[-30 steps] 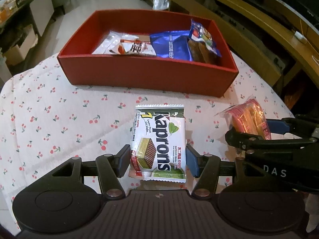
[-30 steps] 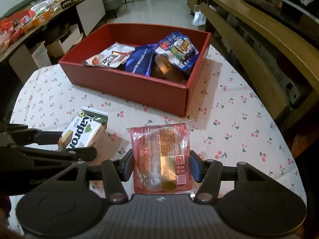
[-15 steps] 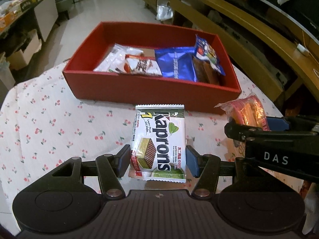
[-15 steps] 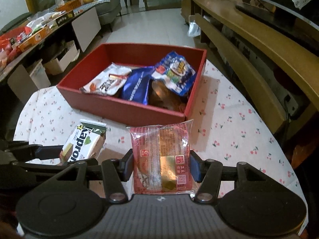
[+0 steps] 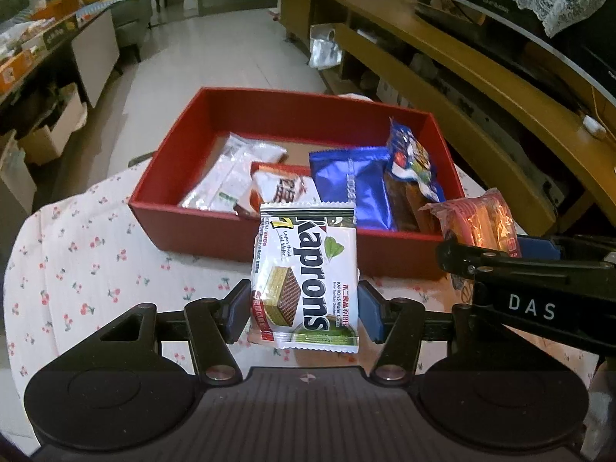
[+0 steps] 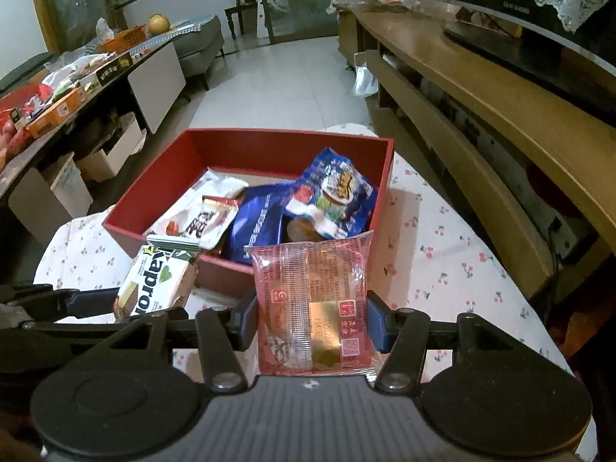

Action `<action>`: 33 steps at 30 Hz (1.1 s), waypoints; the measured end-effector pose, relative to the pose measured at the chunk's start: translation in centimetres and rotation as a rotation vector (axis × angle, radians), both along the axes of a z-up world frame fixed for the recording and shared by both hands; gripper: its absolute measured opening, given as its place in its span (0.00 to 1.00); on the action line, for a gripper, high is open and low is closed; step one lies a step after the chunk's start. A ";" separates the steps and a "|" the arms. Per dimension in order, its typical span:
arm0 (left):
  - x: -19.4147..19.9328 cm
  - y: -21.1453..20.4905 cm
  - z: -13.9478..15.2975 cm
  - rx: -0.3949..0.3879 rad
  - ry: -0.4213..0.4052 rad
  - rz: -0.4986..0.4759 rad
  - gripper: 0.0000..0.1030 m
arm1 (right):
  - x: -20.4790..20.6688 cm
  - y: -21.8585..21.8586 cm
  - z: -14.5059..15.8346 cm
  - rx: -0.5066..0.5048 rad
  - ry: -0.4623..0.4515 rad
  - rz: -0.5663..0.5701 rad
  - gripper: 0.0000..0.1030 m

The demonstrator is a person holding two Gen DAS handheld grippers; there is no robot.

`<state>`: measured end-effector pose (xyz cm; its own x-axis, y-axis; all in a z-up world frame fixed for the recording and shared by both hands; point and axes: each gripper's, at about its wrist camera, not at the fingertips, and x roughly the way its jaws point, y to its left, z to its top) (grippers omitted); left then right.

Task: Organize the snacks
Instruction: 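Carry the Kaprons wafer and pink bread into the red box and open both tools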

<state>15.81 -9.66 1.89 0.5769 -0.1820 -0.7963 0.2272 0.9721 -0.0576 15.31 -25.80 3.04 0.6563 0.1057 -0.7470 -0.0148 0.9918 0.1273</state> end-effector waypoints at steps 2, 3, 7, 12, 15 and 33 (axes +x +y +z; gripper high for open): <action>0.5 0.1 0.1 0.001 -0.005 0.008 0.62 | 0.6 0.0 0.1 0.006 -0.003 0.002 0.59; 0.7 0.1 0.2 0.002 -0.005 0.011 0.62 | 0.9 0.1 0.1 0.009 -0.004 0.002 0.59; 1.7 0.1 0.5 0.006 -0.016 0.016 0.62 | 1.8 0.2 0.3 0.008 -0.015 -0.008 0.59; 2.9 -0.2 0.7 0.017 -0.032 0.018 0.62 | 3.1 0.0 0.3 0.015 -0.022 -0.022 0.59; 3.7 -0.3 0.6 0.024 -0.036 0.024 0.62 | 4.0 0.0 0.3 0.012 -0.022 -0.026 0.60; 6.9 -1.1 0.1 0.058 -0.053 0.048 0.62 | 7.6 -0.2 -0.4 -0.008 -0.029 -0.035 0.60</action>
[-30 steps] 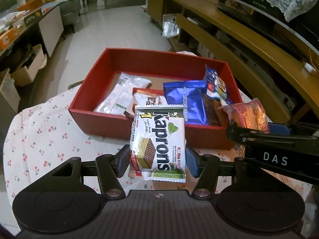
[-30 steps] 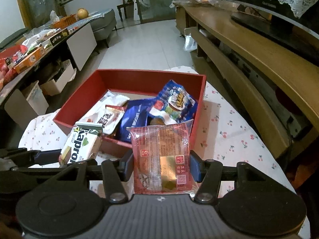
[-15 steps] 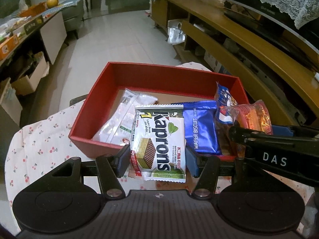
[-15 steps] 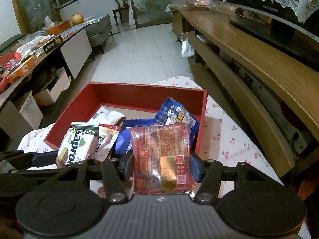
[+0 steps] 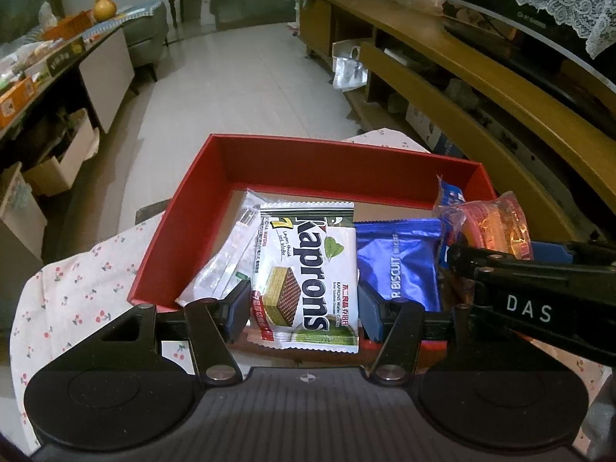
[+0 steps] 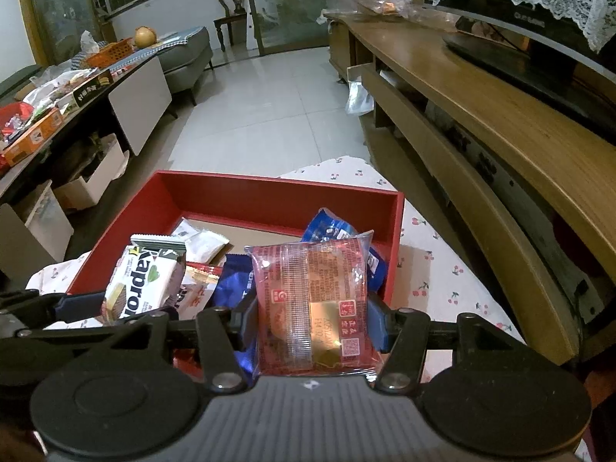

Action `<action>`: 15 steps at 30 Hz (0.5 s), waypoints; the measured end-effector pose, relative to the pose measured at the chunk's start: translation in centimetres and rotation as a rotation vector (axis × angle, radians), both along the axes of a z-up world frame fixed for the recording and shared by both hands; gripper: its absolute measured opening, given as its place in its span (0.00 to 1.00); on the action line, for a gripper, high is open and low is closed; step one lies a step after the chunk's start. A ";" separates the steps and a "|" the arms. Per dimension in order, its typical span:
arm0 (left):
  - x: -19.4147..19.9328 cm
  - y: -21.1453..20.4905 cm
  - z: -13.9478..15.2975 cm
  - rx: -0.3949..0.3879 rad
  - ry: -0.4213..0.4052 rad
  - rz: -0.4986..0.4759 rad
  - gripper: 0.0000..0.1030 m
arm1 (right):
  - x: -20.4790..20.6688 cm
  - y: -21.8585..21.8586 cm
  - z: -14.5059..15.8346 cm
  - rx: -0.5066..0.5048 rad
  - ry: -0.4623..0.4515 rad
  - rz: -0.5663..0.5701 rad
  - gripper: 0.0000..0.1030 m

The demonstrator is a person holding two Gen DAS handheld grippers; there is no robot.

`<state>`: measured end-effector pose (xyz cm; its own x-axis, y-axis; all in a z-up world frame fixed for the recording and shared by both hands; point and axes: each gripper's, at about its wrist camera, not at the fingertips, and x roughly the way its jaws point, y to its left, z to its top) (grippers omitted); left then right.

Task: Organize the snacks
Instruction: 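Carry the Kaprons wafer and pink bread into the red box and open both tools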

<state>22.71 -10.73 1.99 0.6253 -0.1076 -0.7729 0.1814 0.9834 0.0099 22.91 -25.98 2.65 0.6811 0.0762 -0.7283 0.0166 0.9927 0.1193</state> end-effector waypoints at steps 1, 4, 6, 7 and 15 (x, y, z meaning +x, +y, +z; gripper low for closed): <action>0.2 0.0 -0.1 -0.002 0.002 0.002 0.62 | 0.3 0.0 -0.1 -0.001 0.000 0.000 0.60; 0.8 -0.1 -0.4 -0.003 0.006 0.008 0.62 | 1.0 0.0 -0.4 -0.009 0.000 0.000 0.60; 1.1 -0.1 -0.5 0.000 0.008 0.012 0.62 | 1.3 0.1 -0.6 -0.015 -0.001 0.001 0.60; 1.2 -0.1 -0.6 0.001 0.009 0.015 0.62 | 1.5 0.1 -0.7 -0.018 -0.001 0.002 0.60; 1.9 -0.5 -1.4 -0.009 0.031 0.001 0.63 | 2.4 0.5 -1.1 -0.008 -0.016 0.016 0.60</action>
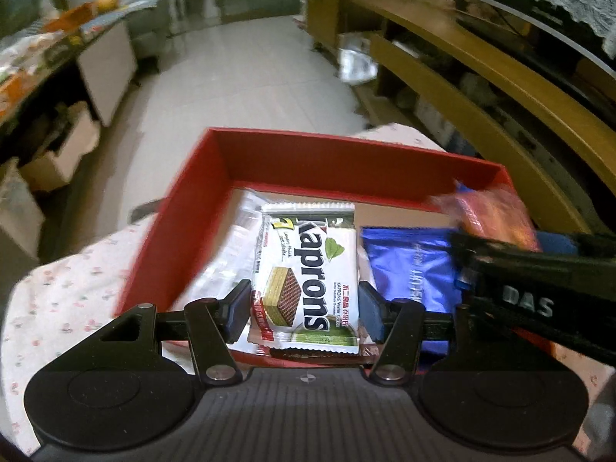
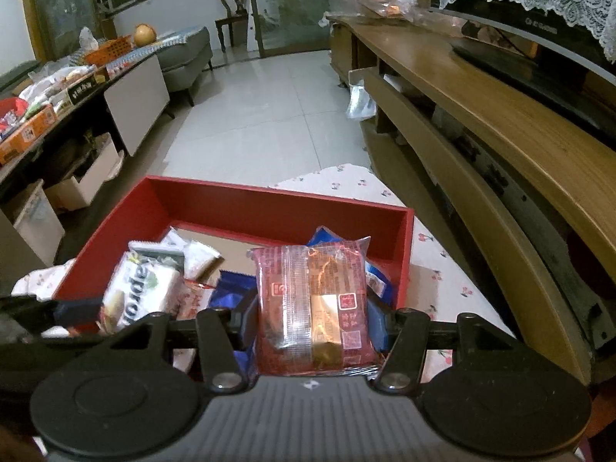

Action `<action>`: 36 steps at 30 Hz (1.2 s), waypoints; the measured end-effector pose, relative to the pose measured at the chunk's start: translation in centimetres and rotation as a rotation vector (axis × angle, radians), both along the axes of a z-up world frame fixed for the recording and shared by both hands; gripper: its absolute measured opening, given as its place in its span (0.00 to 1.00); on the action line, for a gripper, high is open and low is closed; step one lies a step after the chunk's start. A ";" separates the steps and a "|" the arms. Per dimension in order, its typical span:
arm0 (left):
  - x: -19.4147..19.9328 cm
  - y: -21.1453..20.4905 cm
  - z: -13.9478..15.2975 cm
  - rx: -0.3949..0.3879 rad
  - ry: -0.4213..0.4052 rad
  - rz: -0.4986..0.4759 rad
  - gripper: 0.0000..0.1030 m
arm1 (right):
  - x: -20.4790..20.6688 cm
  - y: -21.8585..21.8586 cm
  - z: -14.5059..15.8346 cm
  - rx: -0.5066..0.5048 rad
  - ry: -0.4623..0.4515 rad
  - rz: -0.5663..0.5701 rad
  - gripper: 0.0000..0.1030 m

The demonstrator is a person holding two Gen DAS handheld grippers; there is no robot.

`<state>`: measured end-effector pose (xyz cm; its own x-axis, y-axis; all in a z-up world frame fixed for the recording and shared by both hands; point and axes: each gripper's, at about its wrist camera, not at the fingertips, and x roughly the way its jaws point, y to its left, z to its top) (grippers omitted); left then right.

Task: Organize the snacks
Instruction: 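Carry the Kaprons wafer and pink bread into the red box and open both tools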

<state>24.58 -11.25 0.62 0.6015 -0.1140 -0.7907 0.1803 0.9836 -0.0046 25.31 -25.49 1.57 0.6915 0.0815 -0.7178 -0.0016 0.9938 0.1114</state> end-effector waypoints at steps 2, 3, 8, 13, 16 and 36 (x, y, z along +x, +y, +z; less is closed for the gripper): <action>-0.1 -0.9 -0.3 0.013 0.004 -0.017 0.64 | 0.2 0.6 0.0 0.000 -0.005 0.024 0.60; -0.2 -1.3 -0.3 0.049 -0.016 -0.013 0.65 | 0.1 1.0 0.1 -0.028 -0.016 0.018 0.60; 0.4 -0.5 -0.6 0.038 0.003 0.011 0.66 | 0.5 1.1 0.0 -0.024 -0.026 0.024 0.60; 0.8 0.2 -0.8 0.042 0.004 0.039 0.69 | 1.1 1.4 -0.2 -0.042 -0.020 0.028 0.61; 1.0 0.3 -0.8 0.034 0.012 0.040 0.74 | 1.0 1.2 -0.1 -0.025 -0.027 0.028 0.65; -3.3 2.9 2.3 0.063 -0.099 0.133 1.00 | -4.1 -0.8 3.1 0.051 -0.075 -0.036 0.73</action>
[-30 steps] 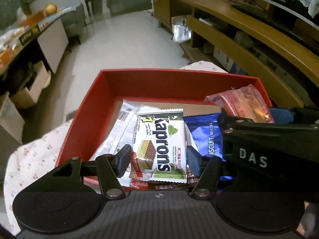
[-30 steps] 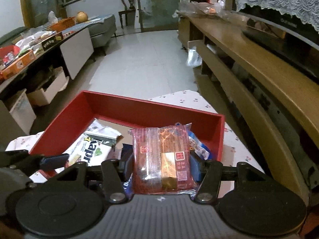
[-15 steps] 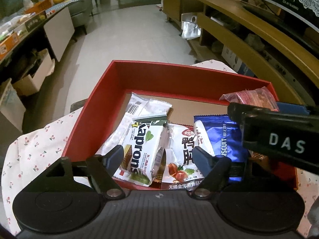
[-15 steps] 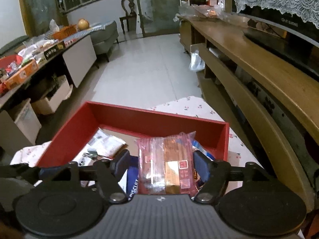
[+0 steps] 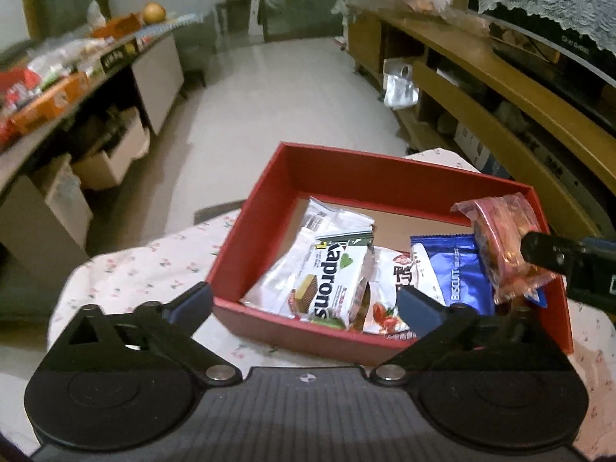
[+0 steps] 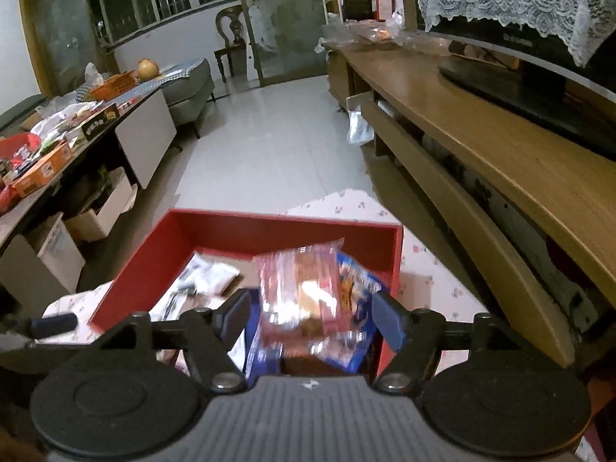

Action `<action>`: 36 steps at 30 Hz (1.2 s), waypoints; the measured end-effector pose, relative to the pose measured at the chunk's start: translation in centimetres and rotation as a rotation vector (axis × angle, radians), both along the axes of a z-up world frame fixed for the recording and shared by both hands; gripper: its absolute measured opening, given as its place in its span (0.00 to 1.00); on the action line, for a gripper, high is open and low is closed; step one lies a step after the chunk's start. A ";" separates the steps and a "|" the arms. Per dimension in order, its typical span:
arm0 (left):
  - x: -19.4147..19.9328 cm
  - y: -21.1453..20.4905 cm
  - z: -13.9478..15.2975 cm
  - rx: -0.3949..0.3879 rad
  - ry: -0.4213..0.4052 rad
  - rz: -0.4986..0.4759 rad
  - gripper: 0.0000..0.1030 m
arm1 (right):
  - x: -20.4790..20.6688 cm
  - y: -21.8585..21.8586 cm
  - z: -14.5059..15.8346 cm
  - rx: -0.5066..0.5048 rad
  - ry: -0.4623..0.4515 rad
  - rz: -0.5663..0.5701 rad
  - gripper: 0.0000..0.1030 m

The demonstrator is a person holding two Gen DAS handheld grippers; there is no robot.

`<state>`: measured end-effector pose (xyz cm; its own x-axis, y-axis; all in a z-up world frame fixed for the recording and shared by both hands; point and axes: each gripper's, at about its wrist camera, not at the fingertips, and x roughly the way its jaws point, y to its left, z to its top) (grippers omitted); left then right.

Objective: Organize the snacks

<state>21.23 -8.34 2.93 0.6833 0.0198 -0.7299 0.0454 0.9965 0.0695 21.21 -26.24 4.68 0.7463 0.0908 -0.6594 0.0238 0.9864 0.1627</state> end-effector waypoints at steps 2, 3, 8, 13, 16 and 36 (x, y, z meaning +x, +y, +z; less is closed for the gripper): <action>-0.9 -0.1 0.3 0.009 -0.010 -0.002 1.00 | -1.3 0.1 0.1 0.001 0.000 -0.001 0.73; -1.3 -0.1 0.4 0.017 -0.012 0.001 1.00 | -1.9 0.1 0.2 0.000 0.000 -0.001 0.73; -3.5 -0.1 0.5 0.074 -0.021 0.014 1.00 | -5.0 0.0 0.1 0.002 0.013 -0.014 0.73; -5.6 0.4 0.1 0.030 0.008 0.006 1.00 | -7.5 0.2 -0.4 -0.008 0.039 -0.007 0.73; -6.9 0.7 -0.1 0.023 0.011 0.007 1.00 | -8.9 0.3 -0.9 -0.011 0.052 -0.010 0.73; -13.3 0.6 -1.2 0.005 0.051 -0.043 1.00 | -15.1 1.4 -2.1 -0.007 0.091 -0.001 0.73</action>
<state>7.95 -7.78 1.71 0.6452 -0.0047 -0.7640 0.0917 0.9932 0.0713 6.13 -24.88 2.57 0.6835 0.0853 -0.7250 0.0390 0.9875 0.1530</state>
